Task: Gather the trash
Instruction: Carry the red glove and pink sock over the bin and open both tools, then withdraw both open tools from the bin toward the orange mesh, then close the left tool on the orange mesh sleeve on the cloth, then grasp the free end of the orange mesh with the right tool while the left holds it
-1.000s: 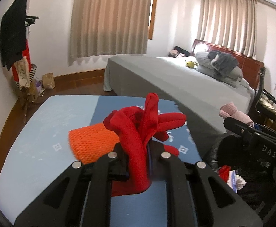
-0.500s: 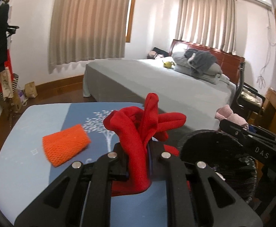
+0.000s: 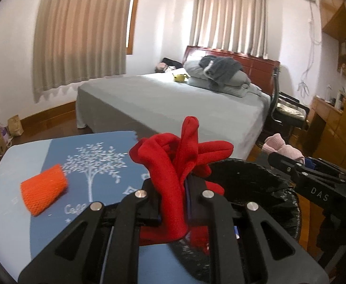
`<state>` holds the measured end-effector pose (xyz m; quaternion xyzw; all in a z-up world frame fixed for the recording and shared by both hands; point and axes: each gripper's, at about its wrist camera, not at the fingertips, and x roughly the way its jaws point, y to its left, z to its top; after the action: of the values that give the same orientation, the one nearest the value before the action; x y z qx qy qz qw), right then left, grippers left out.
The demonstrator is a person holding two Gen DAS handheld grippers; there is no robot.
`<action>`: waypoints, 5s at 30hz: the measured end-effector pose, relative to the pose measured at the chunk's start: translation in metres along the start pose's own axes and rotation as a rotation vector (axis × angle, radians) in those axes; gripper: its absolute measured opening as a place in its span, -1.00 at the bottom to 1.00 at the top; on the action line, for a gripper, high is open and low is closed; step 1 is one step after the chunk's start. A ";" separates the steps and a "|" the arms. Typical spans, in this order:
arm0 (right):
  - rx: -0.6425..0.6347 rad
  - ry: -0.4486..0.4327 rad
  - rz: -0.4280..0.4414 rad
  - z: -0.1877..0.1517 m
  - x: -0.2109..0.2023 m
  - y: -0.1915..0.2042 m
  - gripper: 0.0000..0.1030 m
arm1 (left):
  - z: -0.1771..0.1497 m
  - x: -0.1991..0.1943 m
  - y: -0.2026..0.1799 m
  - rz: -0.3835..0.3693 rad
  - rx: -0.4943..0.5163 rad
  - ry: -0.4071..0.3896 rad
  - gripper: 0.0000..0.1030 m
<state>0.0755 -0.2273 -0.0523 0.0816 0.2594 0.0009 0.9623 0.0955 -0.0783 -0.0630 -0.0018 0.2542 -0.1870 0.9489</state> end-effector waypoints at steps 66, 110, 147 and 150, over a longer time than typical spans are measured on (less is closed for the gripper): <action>-0.106 0.076 0.142 -0.004 0.109 0.120 0.88 | -0.036 0.014 0.199 0.405 -0.151 0.073 0.67; -0.167 0.206 0.171 -0.032 0.201 0.198 0.88 | -0.049 0.088 0.258 0.400 -0.184 0.208 -0.82; -0.266 0.262 0.287 -0.040 0.241 0.289 0.69 | -0.071 0.004 0.333 0.591 -0.281 0.155 -0.83; -0.272 0.286 0.294 -0.042 0.251 0.299 0.53 | -0.070 0.005 0.336 0.592 -0.283 0.150 -0.83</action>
<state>0.2836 0.0851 -0.1659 -0.0128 0.3758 0.1872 0.9075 0.1841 0.2387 -0.1596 -0.0461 0.3362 0.1342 0.9310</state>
